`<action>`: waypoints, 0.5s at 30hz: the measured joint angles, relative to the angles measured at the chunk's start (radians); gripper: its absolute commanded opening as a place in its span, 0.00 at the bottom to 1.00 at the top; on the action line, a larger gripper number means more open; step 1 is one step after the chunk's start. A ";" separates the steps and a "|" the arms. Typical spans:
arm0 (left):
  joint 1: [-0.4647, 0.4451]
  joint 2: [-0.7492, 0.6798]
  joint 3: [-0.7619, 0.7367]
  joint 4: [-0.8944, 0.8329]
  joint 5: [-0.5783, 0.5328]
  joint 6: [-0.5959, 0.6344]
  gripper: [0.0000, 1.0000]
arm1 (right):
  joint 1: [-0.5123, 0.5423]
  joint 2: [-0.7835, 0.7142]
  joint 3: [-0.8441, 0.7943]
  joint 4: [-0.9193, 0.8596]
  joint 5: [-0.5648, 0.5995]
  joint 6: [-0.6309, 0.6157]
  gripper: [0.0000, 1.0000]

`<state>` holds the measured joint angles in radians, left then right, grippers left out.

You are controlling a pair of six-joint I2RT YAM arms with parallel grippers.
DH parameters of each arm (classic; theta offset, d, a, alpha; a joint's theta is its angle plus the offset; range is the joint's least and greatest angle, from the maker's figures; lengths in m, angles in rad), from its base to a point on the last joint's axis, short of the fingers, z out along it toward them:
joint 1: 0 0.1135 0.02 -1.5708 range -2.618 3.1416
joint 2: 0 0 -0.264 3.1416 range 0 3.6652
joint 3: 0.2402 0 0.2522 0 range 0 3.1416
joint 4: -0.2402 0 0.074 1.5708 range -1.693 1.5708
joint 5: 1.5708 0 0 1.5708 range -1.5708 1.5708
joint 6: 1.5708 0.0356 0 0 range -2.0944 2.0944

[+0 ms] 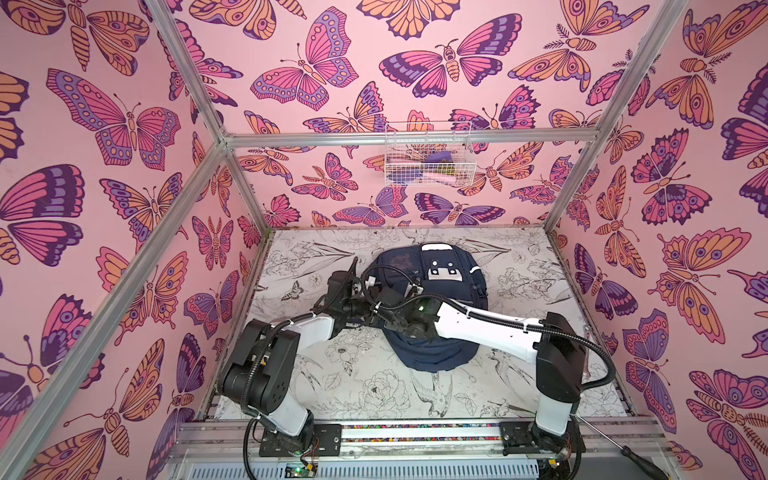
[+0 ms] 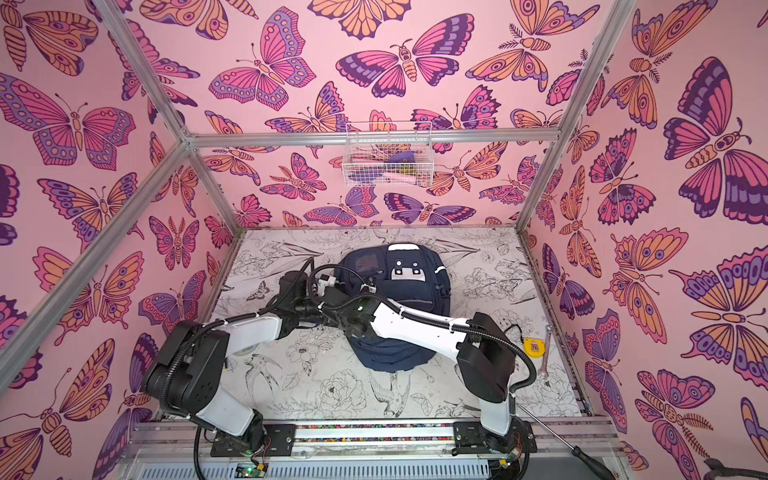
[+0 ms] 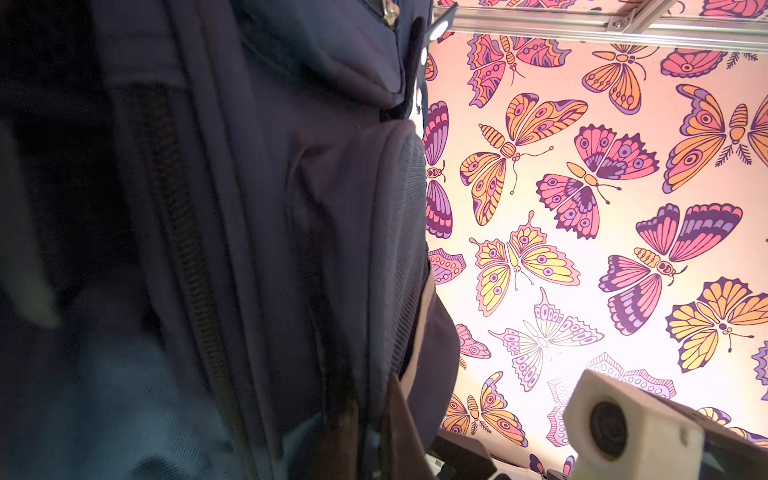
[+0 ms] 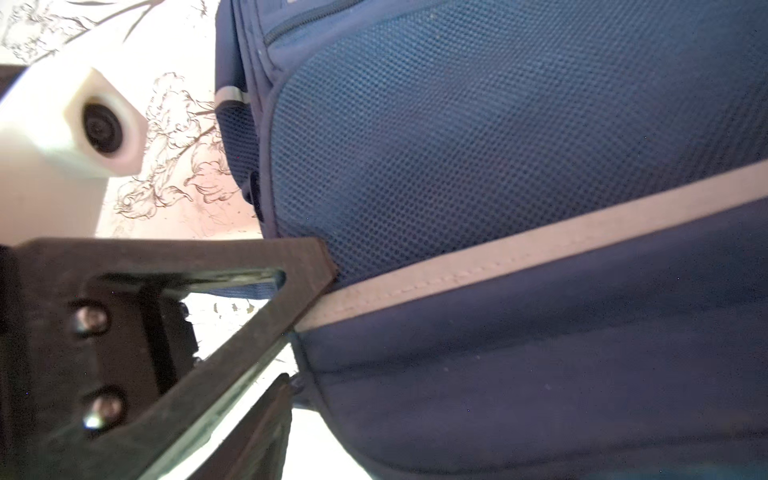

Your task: Pack the student bag

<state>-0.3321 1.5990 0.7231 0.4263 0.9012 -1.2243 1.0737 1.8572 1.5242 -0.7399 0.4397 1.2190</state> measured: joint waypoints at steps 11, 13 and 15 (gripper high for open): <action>0.001 0.000 0.000 0.001 0.003 0.000 0.00 | -0.003 0.025 0.028 -0.024 0.019 0.039 0.56; 0.001 0.000 0.000 0.000 0.003 0.000 0.00 | -0.003 0.042 0.056 -0.052 0.016 0.045 0.55; 0.001 0.000 0.000 0.000 0.004 0.000 0.00 | -0.003 0.053 0.082 -0.084 0.011 0.050 0.53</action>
<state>-0.3313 1.5990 0.7227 0.4267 0.9051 -1.2247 1.0706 1.9106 1.6058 -0.8242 0.4507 1.2686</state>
